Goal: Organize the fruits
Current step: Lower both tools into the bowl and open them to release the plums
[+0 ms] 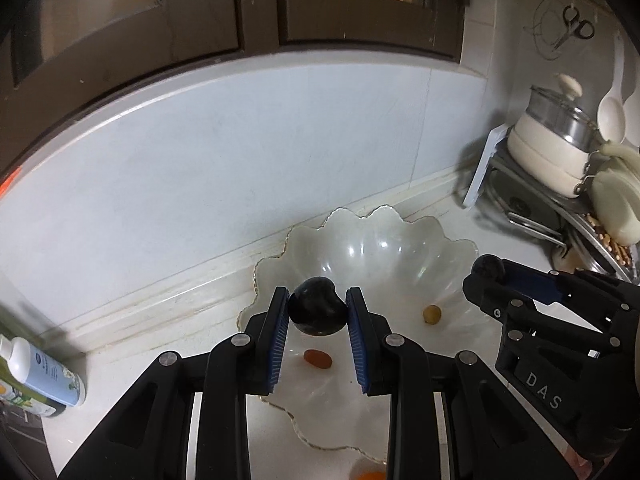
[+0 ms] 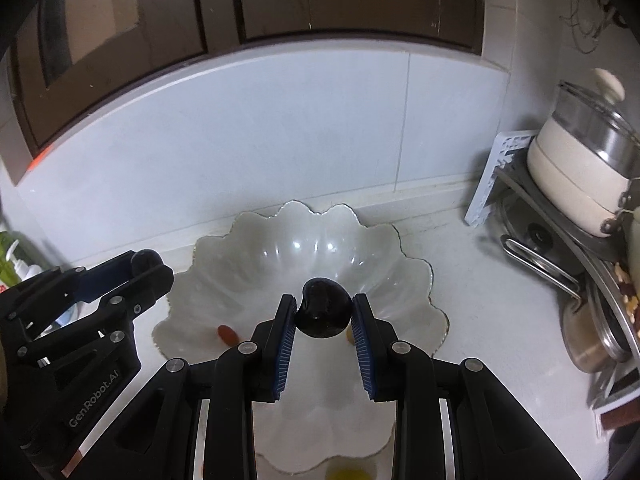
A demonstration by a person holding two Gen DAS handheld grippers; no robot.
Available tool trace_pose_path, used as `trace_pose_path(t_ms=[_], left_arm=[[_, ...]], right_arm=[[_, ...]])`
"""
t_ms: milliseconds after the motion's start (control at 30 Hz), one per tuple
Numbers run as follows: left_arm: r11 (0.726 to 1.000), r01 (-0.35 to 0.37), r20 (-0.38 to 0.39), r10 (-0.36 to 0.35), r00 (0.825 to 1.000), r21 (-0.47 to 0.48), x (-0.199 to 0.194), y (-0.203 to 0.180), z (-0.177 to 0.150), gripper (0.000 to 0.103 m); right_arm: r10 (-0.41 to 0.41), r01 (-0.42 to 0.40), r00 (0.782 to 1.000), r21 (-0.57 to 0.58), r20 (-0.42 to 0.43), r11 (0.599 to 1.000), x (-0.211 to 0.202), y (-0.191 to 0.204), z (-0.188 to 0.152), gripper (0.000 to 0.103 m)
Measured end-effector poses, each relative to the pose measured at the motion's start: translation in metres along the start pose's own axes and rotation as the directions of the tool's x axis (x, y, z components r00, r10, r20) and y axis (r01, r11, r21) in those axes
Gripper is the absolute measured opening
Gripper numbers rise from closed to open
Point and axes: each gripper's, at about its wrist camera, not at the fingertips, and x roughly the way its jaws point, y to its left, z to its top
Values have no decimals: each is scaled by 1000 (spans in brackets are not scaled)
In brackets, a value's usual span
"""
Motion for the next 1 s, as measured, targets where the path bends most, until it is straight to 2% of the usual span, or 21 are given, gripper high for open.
trace_pose_path(t_ms=[333,533,1000], left_arm=[[1000,23,-107,-25,994,-16,42,1,11,29],[1000,7,-166,-8,986,-4,66,-1,13,29],[1000,-10,-226,11,974,5,95,-5,16,30]], right_arm=[[14,-13,992,11,-125,1000,46,-10,12,30],[0,1,984,8,-176,1000,67,-13,14,30],[-4,5,968,0,-252,1000,100,-19,20,30]])
